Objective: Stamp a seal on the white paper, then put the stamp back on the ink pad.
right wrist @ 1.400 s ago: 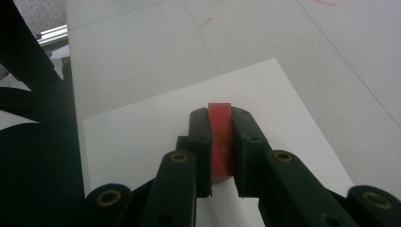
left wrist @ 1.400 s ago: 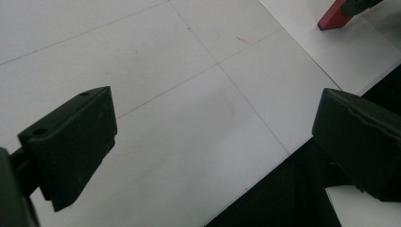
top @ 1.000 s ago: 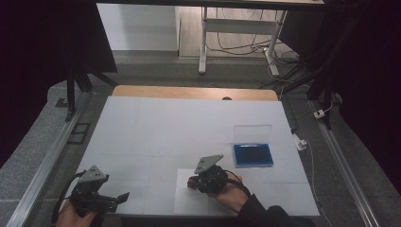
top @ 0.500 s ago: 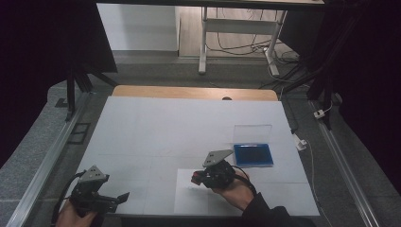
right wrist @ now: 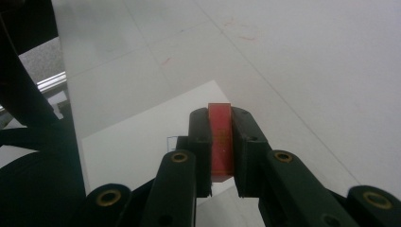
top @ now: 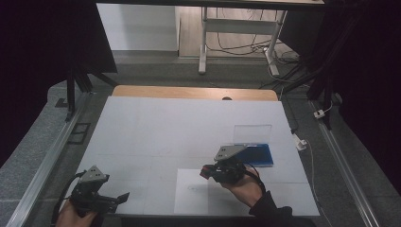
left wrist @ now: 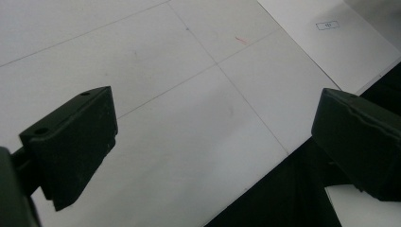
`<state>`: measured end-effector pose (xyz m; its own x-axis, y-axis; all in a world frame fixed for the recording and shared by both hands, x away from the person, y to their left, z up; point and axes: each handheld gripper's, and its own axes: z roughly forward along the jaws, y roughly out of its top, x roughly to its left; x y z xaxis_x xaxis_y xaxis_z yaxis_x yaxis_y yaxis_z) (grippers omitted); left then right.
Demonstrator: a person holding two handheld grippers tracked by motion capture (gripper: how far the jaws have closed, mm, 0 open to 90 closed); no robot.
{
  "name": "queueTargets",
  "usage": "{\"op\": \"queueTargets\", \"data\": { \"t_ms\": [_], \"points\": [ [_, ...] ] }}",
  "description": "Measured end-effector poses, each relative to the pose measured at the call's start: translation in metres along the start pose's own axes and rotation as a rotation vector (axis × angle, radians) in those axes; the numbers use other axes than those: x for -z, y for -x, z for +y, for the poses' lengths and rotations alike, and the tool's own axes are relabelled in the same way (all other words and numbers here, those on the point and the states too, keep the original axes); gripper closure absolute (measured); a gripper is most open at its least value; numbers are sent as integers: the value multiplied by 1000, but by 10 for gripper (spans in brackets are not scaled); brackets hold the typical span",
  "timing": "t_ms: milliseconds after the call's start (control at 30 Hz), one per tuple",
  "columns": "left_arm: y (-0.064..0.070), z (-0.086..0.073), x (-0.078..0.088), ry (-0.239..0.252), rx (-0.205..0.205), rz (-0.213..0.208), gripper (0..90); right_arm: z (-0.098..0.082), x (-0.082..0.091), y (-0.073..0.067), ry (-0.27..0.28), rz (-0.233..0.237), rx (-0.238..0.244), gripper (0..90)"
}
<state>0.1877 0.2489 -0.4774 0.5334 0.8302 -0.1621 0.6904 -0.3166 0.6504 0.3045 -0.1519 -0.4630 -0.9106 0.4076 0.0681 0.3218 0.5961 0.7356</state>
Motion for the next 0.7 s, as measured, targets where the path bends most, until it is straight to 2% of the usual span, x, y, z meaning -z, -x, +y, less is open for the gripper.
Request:
{"op": "queueTargets", "data": {
  "t_ms": [200,700],
  "points": [
    [1,0,0,0,-2,0,17,-4,11,11,17,-36,-25,794],
    [0,0,0,2,-2,-3,17,-10,26,31,24,-109,-49,794]
  ]
}}
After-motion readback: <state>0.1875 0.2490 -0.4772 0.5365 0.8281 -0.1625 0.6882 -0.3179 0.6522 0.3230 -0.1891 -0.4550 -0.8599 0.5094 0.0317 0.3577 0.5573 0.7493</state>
